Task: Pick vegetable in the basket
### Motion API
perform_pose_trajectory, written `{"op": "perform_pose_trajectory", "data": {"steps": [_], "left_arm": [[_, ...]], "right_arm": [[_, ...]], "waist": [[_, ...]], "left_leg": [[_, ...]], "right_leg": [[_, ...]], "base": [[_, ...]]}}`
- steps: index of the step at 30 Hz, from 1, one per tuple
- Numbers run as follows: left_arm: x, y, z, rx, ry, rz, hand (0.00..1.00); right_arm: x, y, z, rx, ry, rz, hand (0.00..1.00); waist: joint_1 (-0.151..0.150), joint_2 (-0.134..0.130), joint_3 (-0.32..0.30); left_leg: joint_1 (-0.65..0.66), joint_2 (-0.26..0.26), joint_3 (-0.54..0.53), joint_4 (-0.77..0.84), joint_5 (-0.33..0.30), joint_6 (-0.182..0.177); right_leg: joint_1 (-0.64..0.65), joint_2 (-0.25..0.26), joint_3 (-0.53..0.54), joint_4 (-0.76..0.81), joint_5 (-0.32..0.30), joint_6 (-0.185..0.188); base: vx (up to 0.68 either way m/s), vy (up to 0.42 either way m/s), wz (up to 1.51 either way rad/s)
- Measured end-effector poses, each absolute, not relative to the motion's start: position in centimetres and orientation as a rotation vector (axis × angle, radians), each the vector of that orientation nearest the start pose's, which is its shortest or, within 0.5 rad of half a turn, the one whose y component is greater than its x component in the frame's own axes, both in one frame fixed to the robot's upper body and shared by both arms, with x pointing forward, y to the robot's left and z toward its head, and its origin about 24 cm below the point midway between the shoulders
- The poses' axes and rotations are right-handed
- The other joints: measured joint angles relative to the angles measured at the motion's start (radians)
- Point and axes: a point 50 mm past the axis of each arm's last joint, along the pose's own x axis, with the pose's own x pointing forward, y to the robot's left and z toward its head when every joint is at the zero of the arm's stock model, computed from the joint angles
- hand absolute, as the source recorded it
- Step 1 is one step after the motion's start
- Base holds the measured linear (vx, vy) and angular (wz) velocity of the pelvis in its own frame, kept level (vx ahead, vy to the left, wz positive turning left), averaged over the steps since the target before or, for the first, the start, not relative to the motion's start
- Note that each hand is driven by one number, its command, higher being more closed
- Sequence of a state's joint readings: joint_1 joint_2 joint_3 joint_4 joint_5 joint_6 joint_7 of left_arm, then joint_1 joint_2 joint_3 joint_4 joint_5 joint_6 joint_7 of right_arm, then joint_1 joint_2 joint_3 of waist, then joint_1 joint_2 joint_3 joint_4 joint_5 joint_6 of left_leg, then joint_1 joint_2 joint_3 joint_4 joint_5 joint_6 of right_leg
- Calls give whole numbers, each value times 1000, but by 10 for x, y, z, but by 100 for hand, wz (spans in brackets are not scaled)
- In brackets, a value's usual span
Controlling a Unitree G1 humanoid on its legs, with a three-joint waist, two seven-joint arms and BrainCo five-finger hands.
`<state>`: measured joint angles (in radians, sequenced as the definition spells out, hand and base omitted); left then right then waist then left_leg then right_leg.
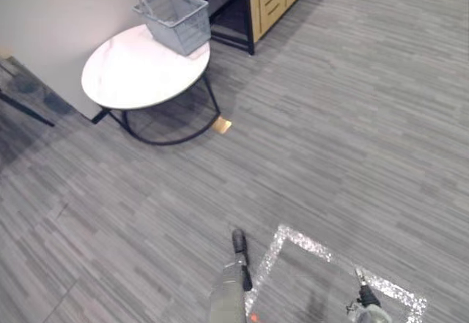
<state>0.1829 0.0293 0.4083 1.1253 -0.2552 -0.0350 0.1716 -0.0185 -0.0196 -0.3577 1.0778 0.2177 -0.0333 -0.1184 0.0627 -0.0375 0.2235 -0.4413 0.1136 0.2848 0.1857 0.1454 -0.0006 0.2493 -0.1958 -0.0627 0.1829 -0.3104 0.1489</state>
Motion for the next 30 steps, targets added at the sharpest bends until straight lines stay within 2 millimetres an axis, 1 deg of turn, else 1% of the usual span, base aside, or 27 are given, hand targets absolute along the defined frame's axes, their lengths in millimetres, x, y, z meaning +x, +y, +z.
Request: {"op": "perform_pose_trajectory", "data": {"steps": [1, 2, 4, 5, 6, 7, 8, 9, 10, 12, 13, 14, 16, 17, 18, 19, 20, 21, 22, 23, 24, 25, 26, 27, 28, 29, 30], "left_arm": [[21, 216, -171, -288, 1228, 758, 0], [19, 220, -171, -274, 1242, 758, 0], [17, 220, -171, -267, 1253, 754, 0], [17, 222, -171, -220, 1267, 716, 0], [17, 225, -170, -193, 1268, 699, 0], [21, 230, -169, -161, 1263, 679, 0], [30, 230, -168, -151, 1244, 658, 0], [39, 227, -168, -148, 1229, 633, 0], [48, 225, -167, -150, 1210, 618, 0], [63, 226, -164, -155, 1164, 614, 0], [77, 224, -162, -170, 1123, 607, 0], [85, 221, -161, -178, 1102, 601, 0], [101, 204, -160, -228, 1071, 574, 0], [102, 203, -160, -230, 1065, 577, 0], [104, 203, -159, -256, 1057, 595, 0], [100, 199, -161, -295, 1063, 625, 0], [97, 195, -163, -315, 1076, 632, 0], [95, 194, -164, -331, 1081, 639, 0], [95, 191, -164, -343, 1085, 635, 0], [91, 188, -166, -357, 1098, 643, 0], [86, 189, -167, -365, 1110, 658, 0], [82, 187, -168, -380, 1120, 668, 0], [82, 189, -167, -395, 1113, 688, 0], [82, 190, -167, -401, 1110, 696, 0], [82, 193, -167, -399, 1103, 701, 0], [83, 195, -166, -405, 1097, 707, 0], [83, 198, -166, -412, 1085, 721, 0]], "right_arm": [[120, -201, -156, 310, 1005, -545, 0], [113, -202, -159, 315, 1032, -553, 0], [106, -207, -160, 321, 1044, -581, 0], [98, -210, -161, 314, 1055, -593, 0], [97, -210, -162, 317, 1058, -589, 0], [95, -209, -162, 320, 1061, -589, 0], [93, -211, -162, 318, 1065, -595, 0], [88, -212, -163, 323, 1072, -608, 0], [84, -216, -163, 327, 1072, -632, 0], [78, -215, -164, 334, 1080, -643, 0], [70, -214, -165, 347, 1088, -662, 0], [66, -213, -165, 347, 1093, -666, 0], [56, -211, -167, 352, 1116, -679, 0], [54, -211, -167, 350, 1122, -682, 0], [50, -210, -168, 349, 1136, -687, 0], [47, -212, -168, 344, 1146, -693, 0], [45, -214, -168, 327, 1154, -689, 0], [46, -216, -168, 298, 1158, -672, 0], [48, -217, -167, 293, 1154, -670, 0], [51, -222, -166, 271, 1141, -668, 0], [55, -225, -164, 269, 1121, -675, 0], [60, -226, -162, 273, 1101, -679, 0], [64, -227, -161, 257, 1091, -668, 0], [67, -228, -161, 244, 1088, -660, 0], [69, -230, -161, 227, 1095, -659, 0], [67, -230, -161, 222, 1105, -660, 0], [65, -230, -161, 219, 1110, -657, 0]], "waist": [[-1, -11, -9], [-6, -30, -21], [-7, -32, -24], [-16, -30, -30], [-25, -32, -30], [-45, -38, -28], [-52, -33, -26], [-62, -20, -18], [-73, 2, -4], [-89, 3, -1], [-89, 6, 1], [-88, 7, 2], [-89, 14, 4], [-88, 16, 4], [-89, 16, 3], [-90, 29, 2], [-91, 42, -4], [-88, 52, -5], [-87, 57, -1], [-89, 77, -2], [-89, 93, -7], [-90, 109, -13], [-91, 112, -9], [-90, 104, -2], [-87, 107, 1], [-85, 104, 4], [-80, 100, 6]], "left_leg": [[-4, -9, 8, 20, -21, 16], [28, -38, 17, 79, -104, 39], [99, -61, 26, 79, -160, 46], [199, -80, 36, 53, -222, 57], [230, -89, 35, 48, -235, 62], [295, -111, 28, 30, -254, 72], [351, -123, 16, 5, -264, 78], [417, -126, 0, -24, -280, 80], [494, -126, -11, -63, -297, 78], [581, -126, -24, -95, -327, 65], [623, -118, -30, -99, -364, 54], [634, -112, -37, -97, -385, 44], [691, -85, -70, -98, -449, 4], [705, -75, -78, -97, -468, -6], [729, -58, -96, -96, -508, -28], [759, -29, -119, -99, -546, -28], [774, -14, -131, -98, -556, -19], [780, 6, -140, -70, -514, -53], [778, 18, -145, -38, -493, -66], [760, 50, -166, 64, -454, -87], [721, 79, -183, 183, -418, -95], [642, 109, -221, 362, -320, -103], [556, 124, -268, 537, -136, -161], [507, 137, -274, 647, -102, -179], [421, 167, -235, 838, -118, -161], [389, 176, -203, 899, -138, -145], [338, 178, -130, 947, -183, -123]], "right_leg": [[-21, -16, 21, 30, 38, -8], [-63, -46, 73, 163, 178, -9], [-102, -63, 76, 298, 331, -20], [-183, -86, 75, 506, 559, -23], [-226, -95, 73, 616, 555, -22], [-319, -104, 64, 815, 496, -34], [-379, -99, 52, 917, 416, -40], [-429, -89, 24, 979, 357, -62], [-495, -73, -15, 1011, 282, -85], [-594, -61, -71, 966, 196, -88], [-658, -50, -104, 883, 175, -87], [-685, -45, -116, 825, 174, -88], [-712, -27, -155, 429, 193, -75], [-710, -17, -150, 322, 206, -71], [-704, -10, -123, 143, 250, -62], [-709, -3, -109, 139, 338, -50], [-717, 12, -109, 186, 354, -54], [-753, 12, -105, 317, 305, -100], [-755, 8, -113, 370, 260, -109], [-732, 11, -138, 432, 195, -128], [-703, 19, -162, 451, 150, -138], [-655, 32, -187, 449, 106, -148], [-586, 37, -210, 428, 71, -151], [-548, 39, -219, 409, 58, -153], [-459, 47, -233, 360, 45, -159], [-407, 48, -237, 328, 44, -159], [-315, 46, -243, 258, 45, -157]], "base": [[843, 435, -18], [734, 356, -12], [723, 329, -12], [664, 291, -8], [743, 305, 8], [548, 189, 25], [537, 160, 27], [546, 133, 17], [439, 90, 14], [494, 29, 25], [451, -49, 28], [511, -159, 31], [455, -187, 38], [584, -268, 42], [753, -351, 52], [791, -360, 57], [572, -223, 63], [552, -225, 44], [658, -314, 46], [769, -421, 27], [637, -358, 31], [631, -320, 33], [611, -260, 36], [699, -249, 37], [556, -157, 26], [501, -94, 22], [444, -48, 17]]}}
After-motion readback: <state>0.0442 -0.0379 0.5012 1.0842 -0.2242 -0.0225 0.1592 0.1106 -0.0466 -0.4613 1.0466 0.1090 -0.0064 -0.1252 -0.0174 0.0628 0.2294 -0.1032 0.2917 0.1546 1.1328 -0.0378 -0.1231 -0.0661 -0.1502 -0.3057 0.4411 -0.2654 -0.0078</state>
